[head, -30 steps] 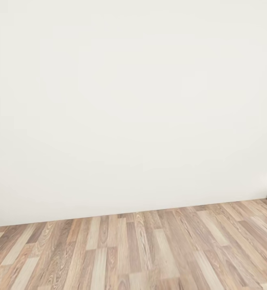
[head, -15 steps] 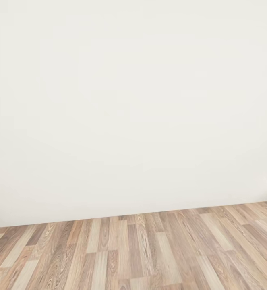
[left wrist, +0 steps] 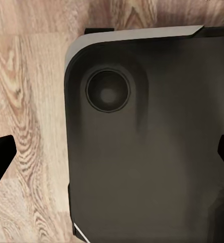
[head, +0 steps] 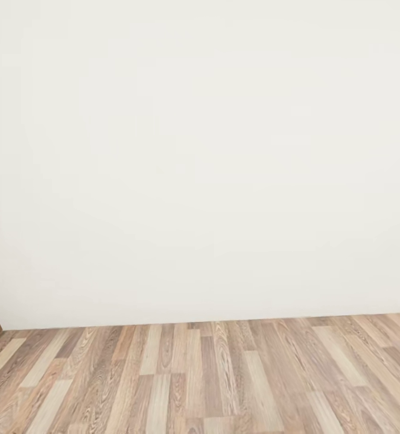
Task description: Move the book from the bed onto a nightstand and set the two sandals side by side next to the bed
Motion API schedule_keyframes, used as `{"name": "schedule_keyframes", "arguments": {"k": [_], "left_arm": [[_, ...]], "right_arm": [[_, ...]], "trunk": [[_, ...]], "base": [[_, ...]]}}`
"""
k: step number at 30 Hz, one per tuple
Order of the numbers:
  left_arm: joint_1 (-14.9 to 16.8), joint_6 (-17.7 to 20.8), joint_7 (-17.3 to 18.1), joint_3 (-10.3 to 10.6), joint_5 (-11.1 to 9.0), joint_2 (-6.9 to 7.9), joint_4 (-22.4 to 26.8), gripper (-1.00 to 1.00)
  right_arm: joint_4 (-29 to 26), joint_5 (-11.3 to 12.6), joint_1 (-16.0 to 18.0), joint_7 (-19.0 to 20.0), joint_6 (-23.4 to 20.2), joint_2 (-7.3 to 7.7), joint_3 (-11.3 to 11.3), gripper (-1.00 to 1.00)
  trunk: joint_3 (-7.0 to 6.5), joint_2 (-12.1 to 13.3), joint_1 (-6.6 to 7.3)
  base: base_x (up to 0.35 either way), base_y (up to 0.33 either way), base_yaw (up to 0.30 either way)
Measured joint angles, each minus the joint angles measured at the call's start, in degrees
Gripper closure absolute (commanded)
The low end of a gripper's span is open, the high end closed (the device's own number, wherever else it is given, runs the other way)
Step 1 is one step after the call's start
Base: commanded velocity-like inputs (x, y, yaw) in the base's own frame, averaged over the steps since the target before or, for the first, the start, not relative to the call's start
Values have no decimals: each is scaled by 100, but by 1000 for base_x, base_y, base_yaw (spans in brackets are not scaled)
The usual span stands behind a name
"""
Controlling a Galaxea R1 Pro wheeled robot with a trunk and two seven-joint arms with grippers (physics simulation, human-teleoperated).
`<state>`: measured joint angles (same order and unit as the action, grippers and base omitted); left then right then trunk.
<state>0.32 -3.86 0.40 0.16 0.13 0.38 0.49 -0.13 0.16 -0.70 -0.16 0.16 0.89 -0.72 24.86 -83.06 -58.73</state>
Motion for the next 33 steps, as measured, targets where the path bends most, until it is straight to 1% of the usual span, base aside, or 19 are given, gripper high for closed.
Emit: {"name": "schedule_keyframes", "arguments": {"k": [12,22,28,33], "left_arm": [[0,0,0,0,2,-2,0,-100],[0,1,0,0,-1,2,1,-100],[0,2,0,0,-1,-1,1,-100],[0,1,0,0,-2,-2,0,-100]], "right_arm": [[4,0,0,0,0,-1,0,-100],[7,6,-1,0,0,-1,3,-100],[8,7,-1,0,0,-3,5,-100],[15,8,0,-4,0,-7,7,-100]], "trunk": [[0,0,0],[0,0,1],[0,0,1],[0,0,1]], "base": [[1,0,178],[10,-2,54],[89,-56,45],[93,-68,133]]}}
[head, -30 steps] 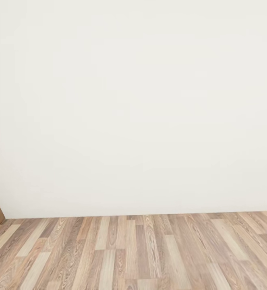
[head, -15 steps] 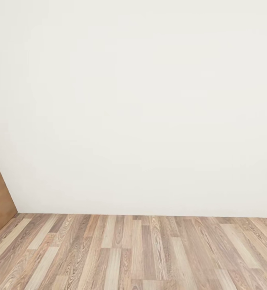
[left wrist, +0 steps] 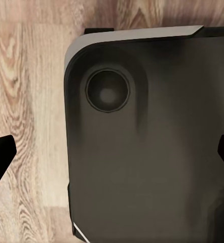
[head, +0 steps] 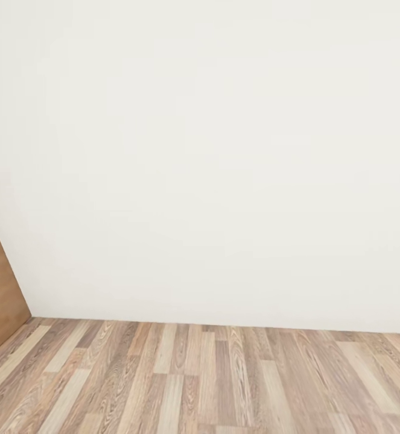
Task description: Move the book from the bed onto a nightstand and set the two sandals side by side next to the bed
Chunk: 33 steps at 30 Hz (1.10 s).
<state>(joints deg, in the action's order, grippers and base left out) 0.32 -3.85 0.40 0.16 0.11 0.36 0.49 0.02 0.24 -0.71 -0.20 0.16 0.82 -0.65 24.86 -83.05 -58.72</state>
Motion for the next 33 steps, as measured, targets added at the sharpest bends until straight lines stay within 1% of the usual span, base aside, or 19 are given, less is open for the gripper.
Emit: {"name": "schedule_keyframes", "arguments": {"k": [10,26,33], "left_arm": [[0,0,0,0,4,-19,0,-100],[0,1,0,0,0,-27,1,-100],[0,0,0,0,-2,-27,0,-100]], "right_arm": [[7,0,0,0,0,5,-2,-100],[16,3,-1,0,0,3,1,-100],[21,2,0,-3,0,-2,1,-100]], "trunk": [[1,0,-1],[3,0,-1],[3,0,-1]], "base": [[34,-25,169],[5,-4,43],[1,-1,132]]}}
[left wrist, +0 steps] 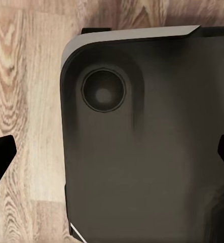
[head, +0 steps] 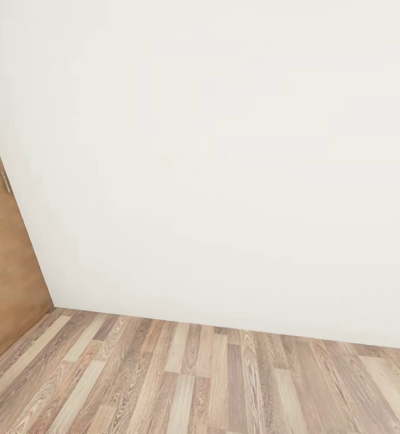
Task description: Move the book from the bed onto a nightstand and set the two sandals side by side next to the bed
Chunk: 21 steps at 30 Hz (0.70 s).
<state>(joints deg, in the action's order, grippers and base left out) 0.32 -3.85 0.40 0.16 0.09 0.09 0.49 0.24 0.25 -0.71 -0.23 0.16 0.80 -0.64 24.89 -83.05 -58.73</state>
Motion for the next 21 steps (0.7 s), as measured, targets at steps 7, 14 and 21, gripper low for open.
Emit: {"name": "schedule_keyframes", "arguments": {"k": [7,14,21], "left_arm": [[0,0,0,0,-1,0,0,-100],[0,0,0,1,2,-10,0,-100],[0,1,0,0,3,-5,1,-100]], "right_arm": [[2,-1,0,-1,0,-1,0,-100],[3,4,0,-1,0,2,2,-100],[2,2,-1,-1,0,6,1,-100]], "trunk": [[0,0,0],[4,0,0],[7,0,0]], "base": [[0,0,208],[0,0,204],[0,0,81]]}}
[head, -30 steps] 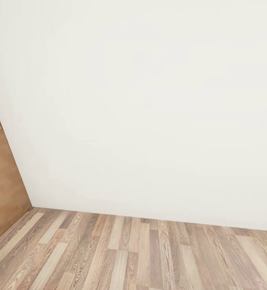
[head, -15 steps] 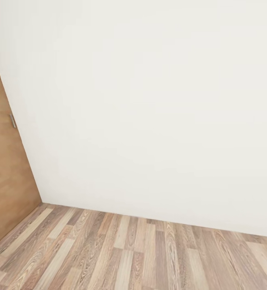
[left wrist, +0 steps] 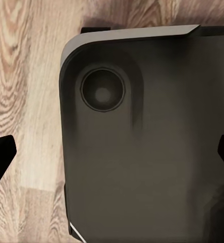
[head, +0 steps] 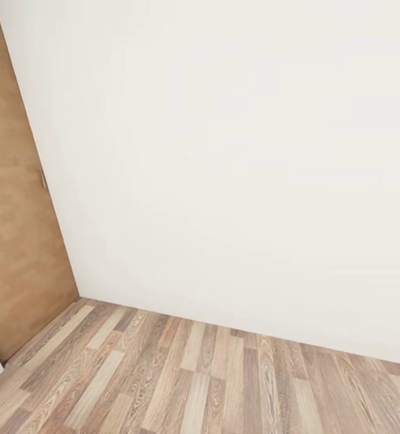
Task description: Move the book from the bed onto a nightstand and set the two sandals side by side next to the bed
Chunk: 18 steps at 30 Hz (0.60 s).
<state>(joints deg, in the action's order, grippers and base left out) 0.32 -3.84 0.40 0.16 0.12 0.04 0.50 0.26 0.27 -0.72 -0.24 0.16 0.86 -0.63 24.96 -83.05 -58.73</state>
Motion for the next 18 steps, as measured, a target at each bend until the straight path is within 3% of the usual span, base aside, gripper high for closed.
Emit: {"name": "schedule_keyframes", "arguments": {"k": [10,18], "left_arm": [[0,0,0,0,-2,4,0,-100],[0,-1,0,0,-3,-1,-1,-100]], "right_arm": [[0,-1,0,0,0,-3,0,-100],[1,-2,1,0,0,-6,0,-100]], "trunk": [[4,0,0],[17,0,0]], "base": [[0,0,57],[0,0,148]]}}
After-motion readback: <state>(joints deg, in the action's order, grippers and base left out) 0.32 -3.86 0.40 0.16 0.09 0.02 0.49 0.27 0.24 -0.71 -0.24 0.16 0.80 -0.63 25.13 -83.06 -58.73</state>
